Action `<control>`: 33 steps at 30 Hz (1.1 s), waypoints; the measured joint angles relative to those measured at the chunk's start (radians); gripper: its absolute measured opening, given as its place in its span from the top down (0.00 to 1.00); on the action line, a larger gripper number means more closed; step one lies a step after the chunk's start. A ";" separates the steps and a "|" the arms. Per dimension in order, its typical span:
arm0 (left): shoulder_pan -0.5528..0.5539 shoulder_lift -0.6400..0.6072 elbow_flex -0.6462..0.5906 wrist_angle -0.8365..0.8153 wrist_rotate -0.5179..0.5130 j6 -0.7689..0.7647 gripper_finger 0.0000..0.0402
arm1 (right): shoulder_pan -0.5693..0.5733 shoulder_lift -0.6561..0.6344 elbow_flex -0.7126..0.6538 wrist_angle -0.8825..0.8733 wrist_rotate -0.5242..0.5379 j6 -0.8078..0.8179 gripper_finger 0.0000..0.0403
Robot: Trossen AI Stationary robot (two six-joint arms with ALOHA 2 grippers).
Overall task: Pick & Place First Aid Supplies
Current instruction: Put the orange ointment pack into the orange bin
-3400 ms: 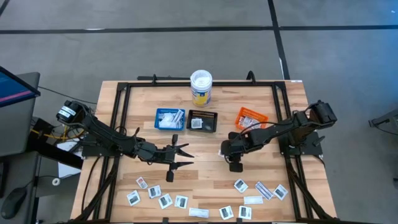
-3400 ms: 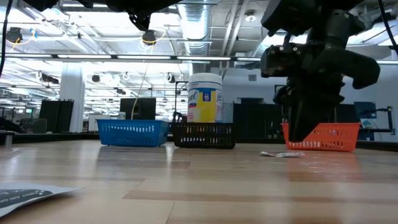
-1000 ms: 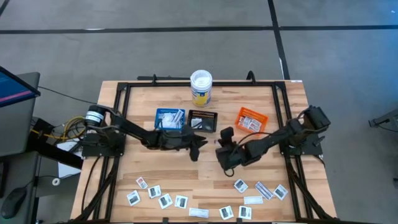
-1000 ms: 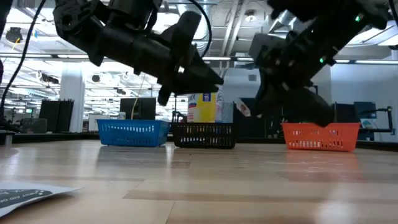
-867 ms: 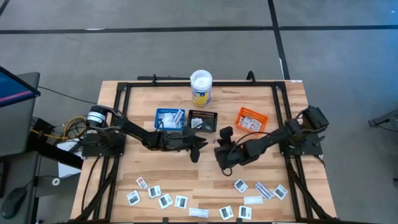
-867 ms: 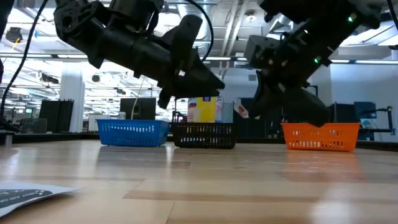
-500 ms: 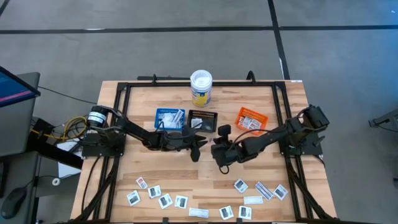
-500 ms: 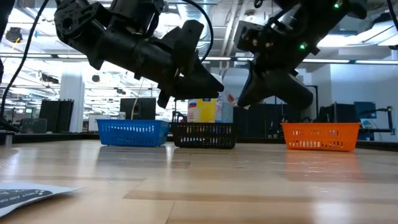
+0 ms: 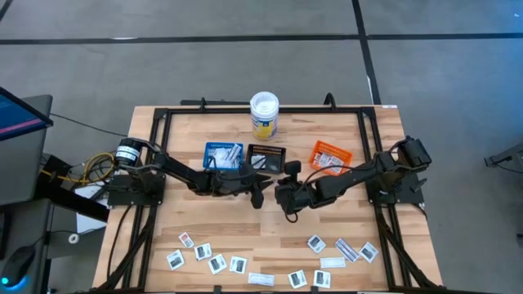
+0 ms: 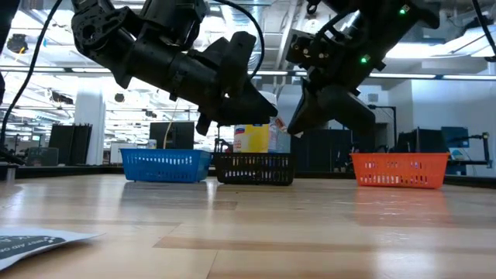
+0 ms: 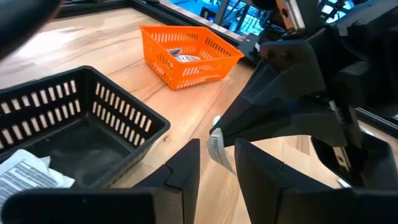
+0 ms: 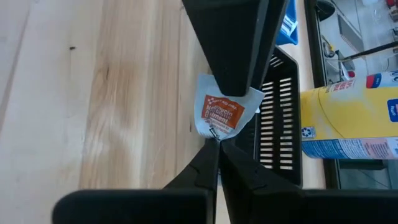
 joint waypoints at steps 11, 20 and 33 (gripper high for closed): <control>0.009 -0.002 0.000 -0.032 0.001 0.000 0.94 | -0.002 0.000 0.000 0.042 0.000 0.000 0.99; 0.010 -0.002 0.000 -0.056 -0.001 0.050 0.99 | -0.003 0.000 0.001 0.002 -0.003 0.007 0.90; -0.047 -0.002 -0.001 -0.053 -0.002 0.363 0.98 | 0.002 -0.116 0.000 -0.103 -0.117 0.215 0.67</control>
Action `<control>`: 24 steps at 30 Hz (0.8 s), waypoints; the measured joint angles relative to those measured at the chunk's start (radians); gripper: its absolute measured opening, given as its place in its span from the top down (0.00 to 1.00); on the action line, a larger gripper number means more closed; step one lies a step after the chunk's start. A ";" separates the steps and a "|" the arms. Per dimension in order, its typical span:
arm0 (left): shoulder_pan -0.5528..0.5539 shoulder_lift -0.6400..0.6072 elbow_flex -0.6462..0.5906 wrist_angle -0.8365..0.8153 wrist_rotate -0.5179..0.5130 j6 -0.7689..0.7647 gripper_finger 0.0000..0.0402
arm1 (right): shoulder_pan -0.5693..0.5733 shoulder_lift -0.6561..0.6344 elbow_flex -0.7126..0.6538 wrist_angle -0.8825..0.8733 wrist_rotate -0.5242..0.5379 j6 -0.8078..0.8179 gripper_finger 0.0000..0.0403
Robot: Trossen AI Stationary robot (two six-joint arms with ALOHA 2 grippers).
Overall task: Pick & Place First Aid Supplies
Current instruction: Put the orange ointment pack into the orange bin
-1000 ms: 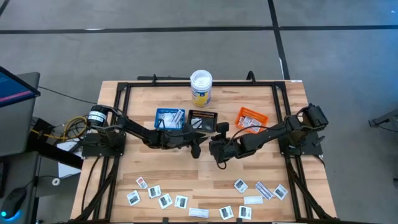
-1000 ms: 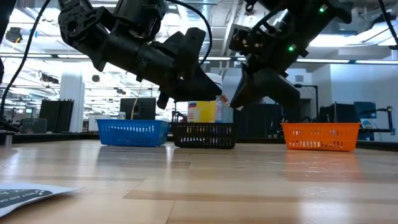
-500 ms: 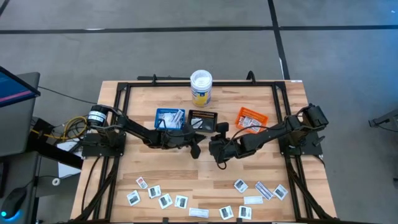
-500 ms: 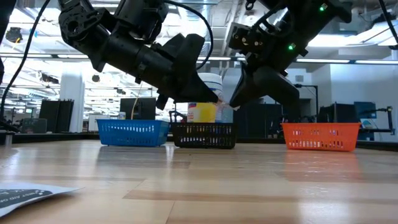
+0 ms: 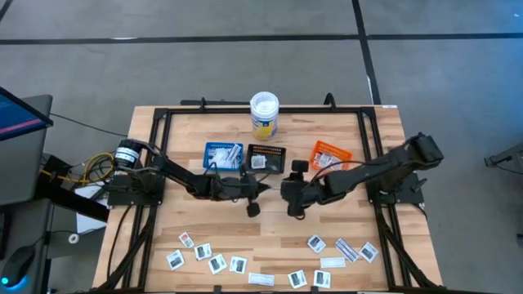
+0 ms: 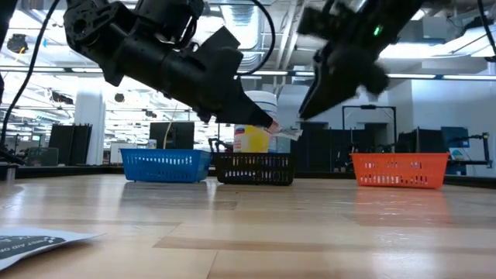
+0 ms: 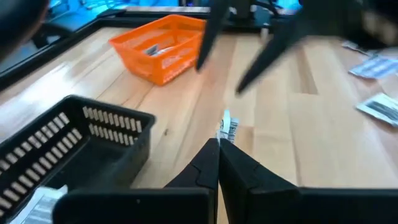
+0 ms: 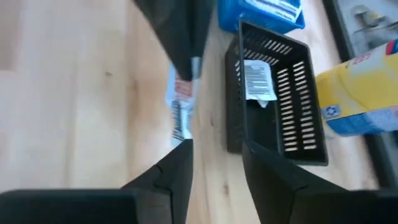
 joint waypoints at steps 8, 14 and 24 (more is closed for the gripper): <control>-0.019 0.000 0.000 0.009 0.001 0.031 0.98 | 0.002 -0.209 -0.071 0.051 -0.241 0.009 0.69; -0.018 0.000 0.000 0.034 0.001 0.030 0.98 | -0.041 -0.207 -0.191 0.317 -0.373 -0.003 0.70; -0.018 0.000 0.000 0.055 0.001 0.031 0.98 | -0.137 -0.088 -0.194 0.390 -0.471 -0.002 0.70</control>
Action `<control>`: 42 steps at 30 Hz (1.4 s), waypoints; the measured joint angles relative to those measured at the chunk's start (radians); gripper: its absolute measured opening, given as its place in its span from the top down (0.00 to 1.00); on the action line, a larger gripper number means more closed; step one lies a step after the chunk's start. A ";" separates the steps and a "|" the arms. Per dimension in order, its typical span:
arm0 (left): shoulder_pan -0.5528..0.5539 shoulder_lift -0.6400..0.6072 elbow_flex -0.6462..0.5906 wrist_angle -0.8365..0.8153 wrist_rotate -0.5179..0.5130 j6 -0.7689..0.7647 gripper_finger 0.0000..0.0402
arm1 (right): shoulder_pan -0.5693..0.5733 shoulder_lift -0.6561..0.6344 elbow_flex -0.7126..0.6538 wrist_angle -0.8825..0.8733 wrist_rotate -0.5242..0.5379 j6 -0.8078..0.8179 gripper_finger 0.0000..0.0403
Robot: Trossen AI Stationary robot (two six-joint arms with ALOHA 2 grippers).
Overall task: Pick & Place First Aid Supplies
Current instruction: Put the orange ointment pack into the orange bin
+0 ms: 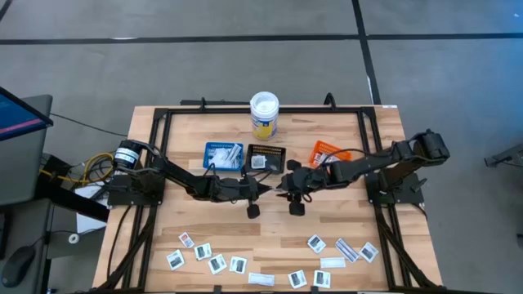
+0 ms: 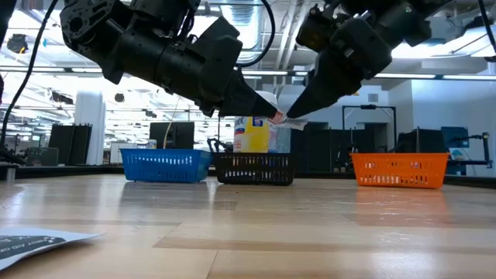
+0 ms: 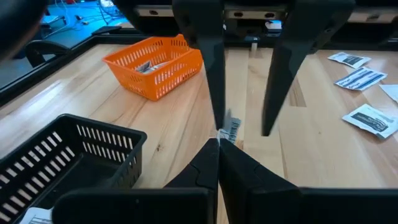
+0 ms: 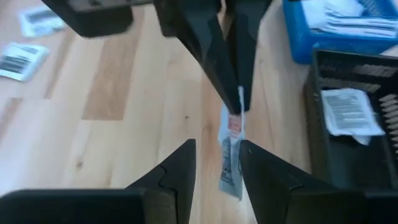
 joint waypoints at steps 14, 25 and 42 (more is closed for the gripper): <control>-0.025 0.000 0.000 0.017 0.000 0.057 0.98 | -0.023 0.000 0.001 -0.026 -0.056 -0.003 0.72; -0.027 0.000 0.000 0.018 0.000 0.060 0.98 | -0.022 0.000 0.001 -0.045 -0.053 -0.053 0.86; -0.027 0.000 0.000 0.019 0.001 0.060 0.98 | -0.022 -0.013 0.001 -0.081 -0.054 -0.097 0.99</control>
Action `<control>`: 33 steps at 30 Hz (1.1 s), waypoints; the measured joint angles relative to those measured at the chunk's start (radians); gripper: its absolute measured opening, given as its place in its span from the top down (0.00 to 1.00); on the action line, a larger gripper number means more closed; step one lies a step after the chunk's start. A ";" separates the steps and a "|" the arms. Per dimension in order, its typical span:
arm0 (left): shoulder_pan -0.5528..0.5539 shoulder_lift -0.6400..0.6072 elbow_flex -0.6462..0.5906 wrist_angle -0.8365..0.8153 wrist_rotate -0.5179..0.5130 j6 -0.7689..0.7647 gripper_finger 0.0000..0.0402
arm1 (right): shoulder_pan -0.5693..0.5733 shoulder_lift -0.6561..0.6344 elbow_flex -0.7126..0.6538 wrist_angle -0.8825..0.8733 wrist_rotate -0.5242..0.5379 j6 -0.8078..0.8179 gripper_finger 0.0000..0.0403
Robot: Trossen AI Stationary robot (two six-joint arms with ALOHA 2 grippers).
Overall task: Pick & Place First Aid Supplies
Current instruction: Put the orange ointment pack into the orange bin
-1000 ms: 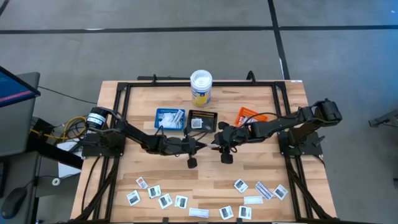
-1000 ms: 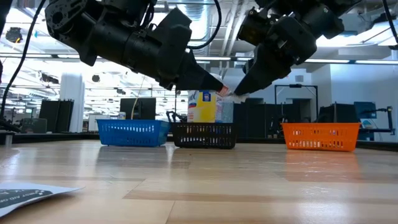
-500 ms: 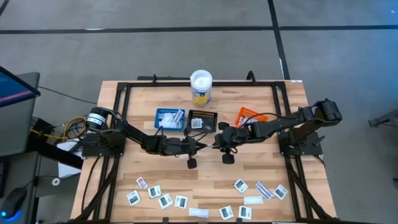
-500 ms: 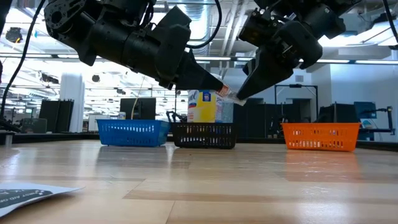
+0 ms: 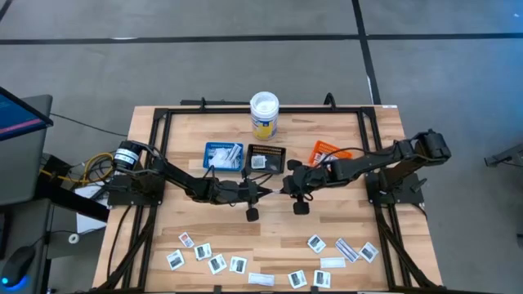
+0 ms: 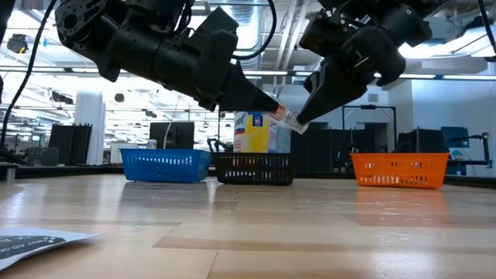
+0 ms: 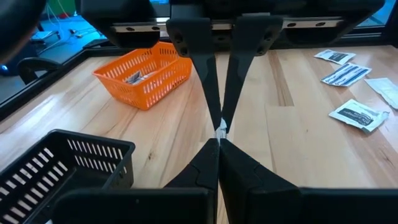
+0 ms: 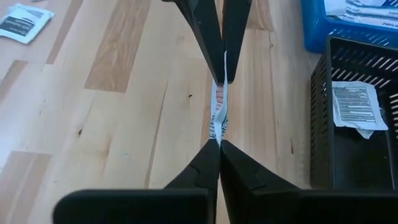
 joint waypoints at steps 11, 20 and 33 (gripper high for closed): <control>0.000 -0.001 0.002 0.003 0.000 0.000 0.98 | 0.007 -0.112 0.001 -0.076 0.022 0.058 1.00; 0.000 0.001 -0.002 -0.011 -0.002 0.000 0.98 | 0.022 -0.119 0.000 -0.163 0.024 0.061 1.00; 0.004 0.001 -0.002 -0.005 0.056 -0.065 0.94 | 0.021 -0.119 0.000 -0.125 0.079 0.064 1.00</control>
